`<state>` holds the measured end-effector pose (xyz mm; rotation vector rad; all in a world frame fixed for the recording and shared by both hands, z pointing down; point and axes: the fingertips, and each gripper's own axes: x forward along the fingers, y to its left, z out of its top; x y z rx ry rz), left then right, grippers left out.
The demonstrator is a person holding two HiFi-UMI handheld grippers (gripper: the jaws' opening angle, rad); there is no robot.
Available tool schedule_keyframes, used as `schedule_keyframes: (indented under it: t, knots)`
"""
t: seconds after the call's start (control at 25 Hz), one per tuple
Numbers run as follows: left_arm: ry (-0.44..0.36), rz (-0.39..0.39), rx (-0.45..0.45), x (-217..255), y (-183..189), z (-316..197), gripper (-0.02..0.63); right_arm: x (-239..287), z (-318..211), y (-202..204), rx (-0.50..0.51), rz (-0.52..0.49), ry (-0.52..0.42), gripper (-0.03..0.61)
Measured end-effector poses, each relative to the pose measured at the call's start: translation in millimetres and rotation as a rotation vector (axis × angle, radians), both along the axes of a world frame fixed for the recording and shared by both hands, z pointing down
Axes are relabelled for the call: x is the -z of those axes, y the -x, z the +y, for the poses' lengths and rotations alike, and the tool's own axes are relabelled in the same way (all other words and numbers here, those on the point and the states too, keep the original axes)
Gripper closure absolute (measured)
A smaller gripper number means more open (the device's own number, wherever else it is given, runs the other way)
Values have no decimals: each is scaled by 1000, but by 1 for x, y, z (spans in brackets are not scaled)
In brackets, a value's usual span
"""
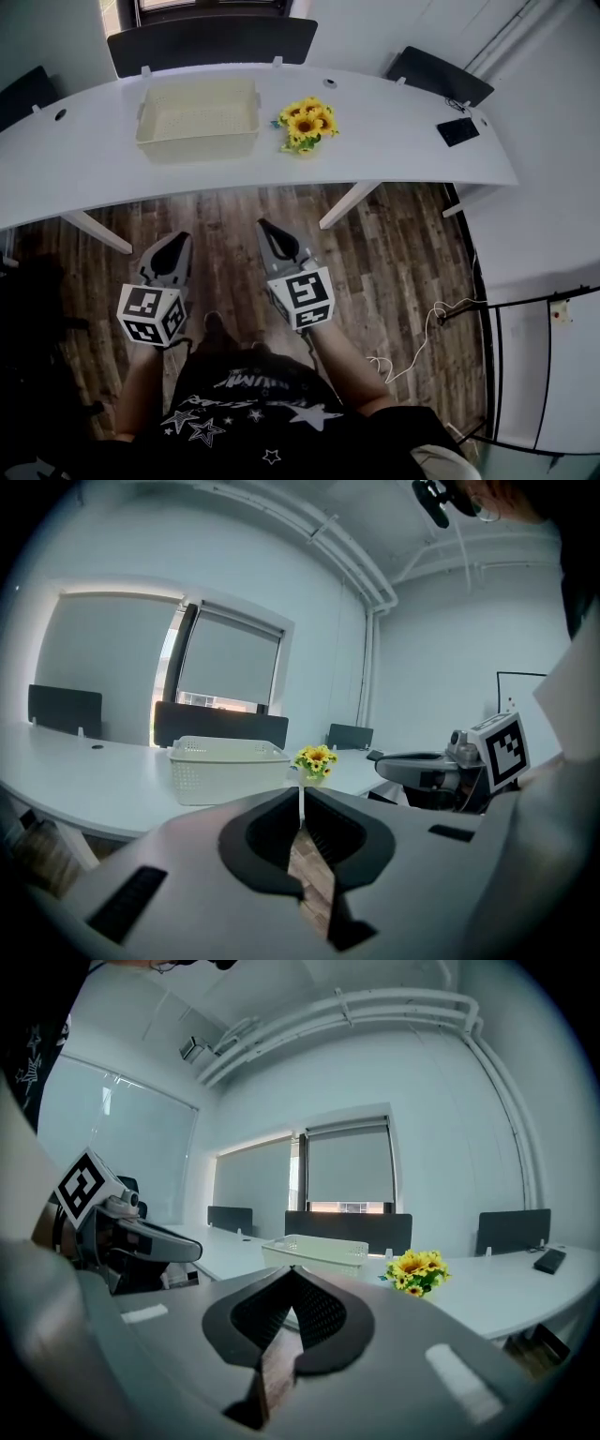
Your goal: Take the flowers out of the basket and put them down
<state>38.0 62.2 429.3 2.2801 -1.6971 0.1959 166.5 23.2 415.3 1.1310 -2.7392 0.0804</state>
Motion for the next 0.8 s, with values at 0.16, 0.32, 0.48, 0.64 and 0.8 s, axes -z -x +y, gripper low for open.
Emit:
schedule_keyframes:
  t: [0.16, 0.32, 0.48, 0.64, 0.8]
  knots:
    - [-11, -6, 27, 4, -21, 23, 591, 3, 21, -19, 32, -3, -9, 577]
    - [-24, -2, 55, 10, -42, 44, 591, 4, 38, -40, 51, -13, 3, 577]
    - [-32, -3, 81, 15, -59, 66, 591, 1, 54, -58, 69, -12, 15, 575]
    - [-43, 1, 110, 18, -68, 85, 591, -3, 68, -69, 84, -10, 22, 577]
    - [-34, 4, 115, 16, -77, 103, 591, -3, 84, -76, 94, -19, 39, 577]
